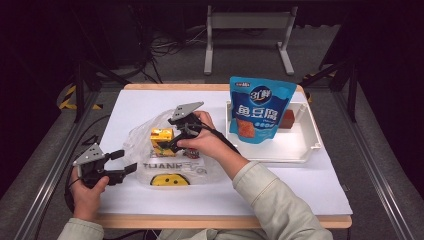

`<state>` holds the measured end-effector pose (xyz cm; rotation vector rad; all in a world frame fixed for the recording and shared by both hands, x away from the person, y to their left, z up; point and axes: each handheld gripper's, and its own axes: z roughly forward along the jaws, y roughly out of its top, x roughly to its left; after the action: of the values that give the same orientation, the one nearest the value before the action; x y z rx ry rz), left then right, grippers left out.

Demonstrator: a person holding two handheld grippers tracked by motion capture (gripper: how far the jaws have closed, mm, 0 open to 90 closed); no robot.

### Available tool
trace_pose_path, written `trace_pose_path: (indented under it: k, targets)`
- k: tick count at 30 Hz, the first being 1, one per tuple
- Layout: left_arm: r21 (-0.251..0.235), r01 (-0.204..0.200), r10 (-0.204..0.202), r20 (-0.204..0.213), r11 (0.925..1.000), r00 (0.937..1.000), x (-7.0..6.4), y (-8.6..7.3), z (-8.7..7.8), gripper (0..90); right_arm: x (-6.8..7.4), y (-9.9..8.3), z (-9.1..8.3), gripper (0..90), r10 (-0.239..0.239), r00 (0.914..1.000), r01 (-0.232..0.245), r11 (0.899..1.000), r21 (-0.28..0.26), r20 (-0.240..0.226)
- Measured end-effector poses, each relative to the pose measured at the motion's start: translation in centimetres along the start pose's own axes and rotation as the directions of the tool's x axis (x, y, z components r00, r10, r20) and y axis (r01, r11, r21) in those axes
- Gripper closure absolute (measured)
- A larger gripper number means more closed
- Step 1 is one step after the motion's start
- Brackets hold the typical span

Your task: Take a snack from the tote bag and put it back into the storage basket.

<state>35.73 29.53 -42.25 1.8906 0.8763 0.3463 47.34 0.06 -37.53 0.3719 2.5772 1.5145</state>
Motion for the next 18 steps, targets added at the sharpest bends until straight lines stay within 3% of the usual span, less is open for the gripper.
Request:
trace_pose_path:
  k: [12, 18]
  targets:
    - [0.0, 0.001, -0.001, 0.004, 1.0, 1.0, 0.0, 0.0, 0.1, 23.4, -0.3, -0.7, 1.7, 10.6, 0.002, 0.9999, -0.001, 1.0, 0.031, -0.013]
    - [0.001, 0.0, 0.0, 0.002, 1.0, 1.0, 0.0, 0.0, 0.0, 23.4, -0.4, -0.9, 2.3, 11.6, 0.01, 0.9997, -0.008, 0.997, 0.072, -0.023]
